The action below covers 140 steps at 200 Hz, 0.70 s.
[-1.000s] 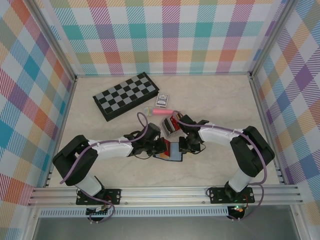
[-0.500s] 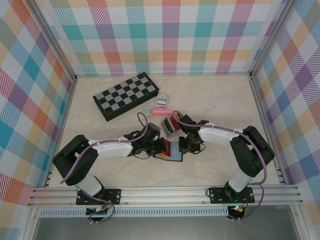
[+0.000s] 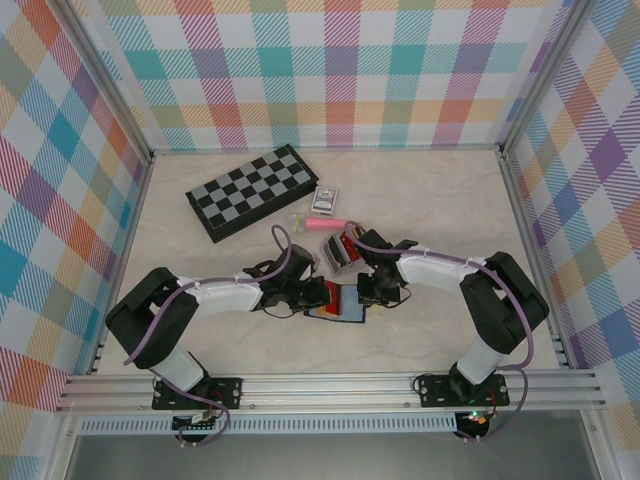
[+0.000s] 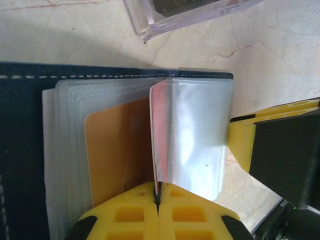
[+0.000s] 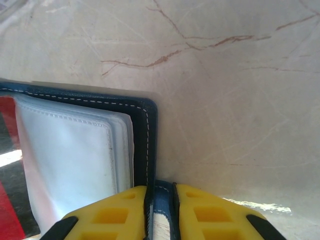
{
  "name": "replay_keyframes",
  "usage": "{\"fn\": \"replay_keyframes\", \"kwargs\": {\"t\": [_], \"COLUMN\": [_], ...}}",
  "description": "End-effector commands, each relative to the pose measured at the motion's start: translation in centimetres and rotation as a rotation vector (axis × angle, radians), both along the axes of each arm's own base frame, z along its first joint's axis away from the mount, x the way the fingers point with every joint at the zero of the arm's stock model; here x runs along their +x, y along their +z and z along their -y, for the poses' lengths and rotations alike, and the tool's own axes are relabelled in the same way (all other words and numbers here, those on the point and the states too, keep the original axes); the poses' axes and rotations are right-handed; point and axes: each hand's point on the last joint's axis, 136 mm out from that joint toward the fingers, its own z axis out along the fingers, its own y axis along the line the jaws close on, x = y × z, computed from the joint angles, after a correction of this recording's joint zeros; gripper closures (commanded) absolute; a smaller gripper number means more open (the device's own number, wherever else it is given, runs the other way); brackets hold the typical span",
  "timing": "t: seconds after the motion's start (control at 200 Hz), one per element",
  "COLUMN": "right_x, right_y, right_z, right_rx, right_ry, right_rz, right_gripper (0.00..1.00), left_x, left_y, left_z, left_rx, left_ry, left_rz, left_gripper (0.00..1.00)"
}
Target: Put the credit cards into the card holder
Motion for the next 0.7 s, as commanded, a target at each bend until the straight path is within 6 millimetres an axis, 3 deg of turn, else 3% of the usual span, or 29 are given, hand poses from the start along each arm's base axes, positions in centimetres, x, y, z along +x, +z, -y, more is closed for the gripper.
{"fn": "replay_keyframes", "kwargs": {"t": [0.0, 0.11, 0.475, 0.695], "right_x": [-0.7, -0.7, -0.9, -0.8], "right_y": [-2.0, -2.3, -2.3, -2.1], "right_z": [0.3, 0.1, 0.0, -0.1], "right_rx": [-0.019, -0.019, -0.003, 0.0], "right_ry": [0.013, 0.014, 0.005, 0.002], "right_rz": [-0.035, -0.045, -0.051, -0.048], "right_gripper": [0.81, 0.82, 0.82, 0.81], "left_x": [-3.3, -3.3, -1.2, -2.4], "left_y": [-2.3, -2.9, -3.0, -3.1], "left_z": [-1.6, -1.9, -0.1, 1.6], "left_rx": [0.062, 0.095, 0.009, 0.052], "left_ry": [-0.058, -0.07, 0.028, -0.095], "left_rz": [-0.111, -0.119, -0.099, -0.112], "left_gripper": [1.0, 1.0, 0.98, 0.88]}}
